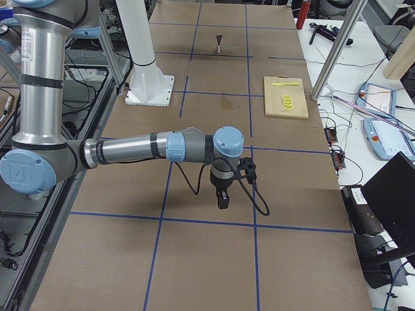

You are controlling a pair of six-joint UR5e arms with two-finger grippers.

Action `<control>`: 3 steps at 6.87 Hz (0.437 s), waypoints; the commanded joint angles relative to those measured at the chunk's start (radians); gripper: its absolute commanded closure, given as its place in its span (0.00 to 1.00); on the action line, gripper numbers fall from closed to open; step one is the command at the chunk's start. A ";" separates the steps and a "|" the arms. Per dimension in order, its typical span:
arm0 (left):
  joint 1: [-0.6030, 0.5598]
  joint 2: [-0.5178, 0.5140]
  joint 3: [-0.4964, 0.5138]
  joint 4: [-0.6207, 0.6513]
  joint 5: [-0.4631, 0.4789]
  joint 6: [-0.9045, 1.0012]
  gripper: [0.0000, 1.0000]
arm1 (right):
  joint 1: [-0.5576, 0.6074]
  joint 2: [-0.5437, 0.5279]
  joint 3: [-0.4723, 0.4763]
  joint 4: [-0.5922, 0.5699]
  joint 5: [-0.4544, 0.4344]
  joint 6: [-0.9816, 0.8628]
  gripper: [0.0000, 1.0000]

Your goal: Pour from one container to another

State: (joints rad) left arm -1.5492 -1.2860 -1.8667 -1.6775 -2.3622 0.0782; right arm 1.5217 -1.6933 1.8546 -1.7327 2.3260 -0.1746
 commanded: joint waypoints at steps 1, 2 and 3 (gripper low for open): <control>0.000 0.000 0.000 -0.007 0.000 0.000 0.00 | 0.000 -0.003 -0.002 0.010 -0.001 0.003 0.00; 0.000 0.001 0.000 -0.017 0.000 0.000 0.00 | 0.000 -0.002 -0.002 0.010 -0.001 0.003 0.00; 0.001 0.001 0.003 -0.018 0.000 -0.002 0.00 | 0.000 -0.002 -0.002 0.010 0.001 0.004 0.00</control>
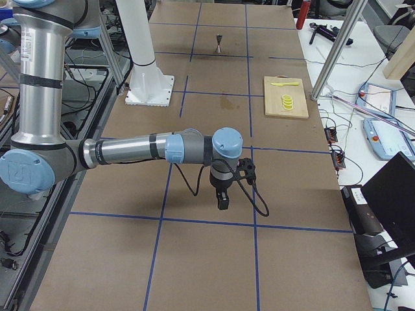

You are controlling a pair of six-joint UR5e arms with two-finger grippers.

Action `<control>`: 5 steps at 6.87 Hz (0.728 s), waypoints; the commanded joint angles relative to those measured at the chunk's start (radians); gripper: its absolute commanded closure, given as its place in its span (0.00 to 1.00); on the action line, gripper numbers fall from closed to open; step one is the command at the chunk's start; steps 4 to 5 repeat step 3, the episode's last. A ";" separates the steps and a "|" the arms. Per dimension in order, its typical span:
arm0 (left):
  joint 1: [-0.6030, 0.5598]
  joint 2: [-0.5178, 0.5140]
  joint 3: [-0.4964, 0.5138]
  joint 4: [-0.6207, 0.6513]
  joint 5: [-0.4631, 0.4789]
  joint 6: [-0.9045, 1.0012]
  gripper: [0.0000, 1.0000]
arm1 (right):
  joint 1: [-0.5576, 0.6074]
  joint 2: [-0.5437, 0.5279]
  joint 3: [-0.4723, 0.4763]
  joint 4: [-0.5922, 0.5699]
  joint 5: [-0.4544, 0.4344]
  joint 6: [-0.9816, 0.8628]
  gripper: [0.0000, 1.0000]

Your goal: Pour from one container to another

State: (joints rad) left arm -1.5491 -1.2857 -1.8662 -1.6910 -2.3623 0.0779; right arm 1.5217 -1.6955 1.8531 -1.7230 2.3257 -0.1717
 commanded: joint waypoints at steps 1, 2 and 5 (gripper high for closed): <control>0.003 -0.003 0.002 -0.003 0.000 -0.003 0.00 | 0.000 -0.001 -0.002 -0.001 0.001 0.001 0.00; 0.003 -0.009 0.002 -0.003 0.002 -0.003 0.00 | 0.000 -0.013 0.004 0.000 0.004 0.001 0.00; 0.004 -0.014 0.002 0.001 0.002 -0.004 0.00 | 0.000 -0.013 0.000 0.000 0.004 0.000 0.00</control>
